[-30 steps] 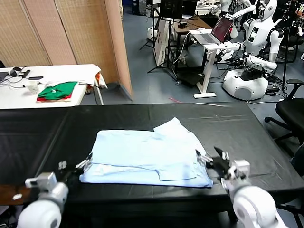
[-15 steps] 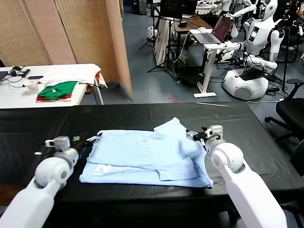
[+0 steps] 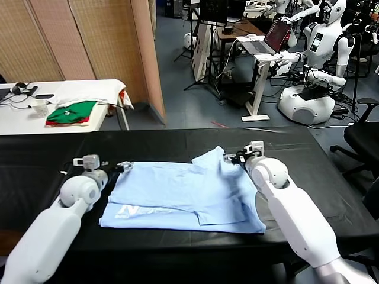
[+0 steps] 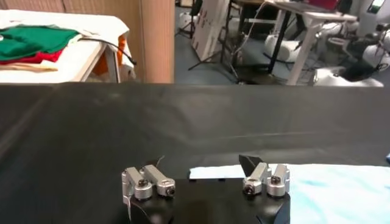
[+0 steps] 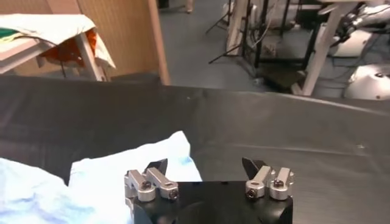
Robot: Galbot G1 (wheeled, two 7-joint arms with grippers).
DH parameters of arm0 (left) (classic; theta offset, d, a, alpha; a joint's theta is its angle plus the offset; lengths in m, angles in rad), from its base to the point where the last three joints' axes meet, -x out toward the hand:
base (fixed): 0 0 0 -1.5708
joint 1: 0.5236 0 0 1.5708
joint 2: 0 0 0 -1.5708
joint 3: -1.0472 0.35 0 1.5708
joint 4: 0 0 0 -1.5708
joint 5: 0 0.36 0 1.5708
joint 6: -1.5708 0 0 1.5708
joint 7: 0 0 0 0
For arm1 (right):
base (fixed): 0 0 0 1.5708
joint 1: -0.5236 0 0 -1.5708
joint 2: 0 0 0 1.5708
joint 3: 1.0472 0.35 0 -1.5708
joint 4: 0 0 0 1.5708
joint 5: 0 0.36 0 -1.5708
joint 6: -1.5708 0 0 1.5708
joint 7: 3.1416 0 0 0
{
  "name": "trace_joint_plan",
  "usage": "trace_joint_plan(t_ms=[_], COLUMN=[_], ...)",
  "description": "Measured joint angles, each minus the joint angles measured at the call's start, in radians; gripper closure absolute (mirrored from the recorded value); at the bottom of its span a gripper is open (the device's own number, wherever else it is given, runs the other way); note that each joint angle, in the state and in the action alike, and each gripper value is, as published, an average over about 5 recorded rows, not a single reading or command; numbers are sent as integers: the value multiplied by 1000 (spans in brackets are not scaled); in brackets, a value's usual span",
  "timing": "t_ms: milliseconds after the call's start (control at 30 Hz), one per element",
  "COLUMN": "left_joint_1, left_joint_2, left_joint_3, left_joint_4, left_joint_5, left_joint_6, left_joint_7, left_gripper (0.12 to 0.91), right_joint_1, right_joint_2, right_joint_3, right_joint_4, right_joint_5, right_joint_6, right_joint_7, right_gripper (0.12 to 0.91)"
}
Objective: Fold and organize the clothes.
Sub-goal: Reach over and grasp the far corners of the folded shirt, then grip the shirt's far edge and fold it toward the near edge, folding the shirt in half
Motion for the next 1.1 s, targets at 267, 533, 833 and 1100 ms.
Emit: trace_joint_plan(t_ms=[267,533,833,1100], left_joint_1=[2,7,63,174], left_joint_2=[2,-1,22,68], left_joint_3=[0,-16,-66,-139], left_joint_4=[9,-2,-89,-214], left_joint_5=[6,11,2,-8], left_joint_6=[-7,-36,-48,-54], left_joint_7=[8,18,16,16], left_gripper=[737,882,883,883], right_joint_1=[4,-15,-58,-139], right_joint_2=[6,6,-17,-61], right_joint_3=[-10,8,47,101], right_joint_4=[-12,6,76,203], right_joint_5=[-8,-12,-26,-37], right_joint_6=[1,37,193,207], right_joint_7=[-11,-33,-69,-70], right_gripper=[678,885,885,885])
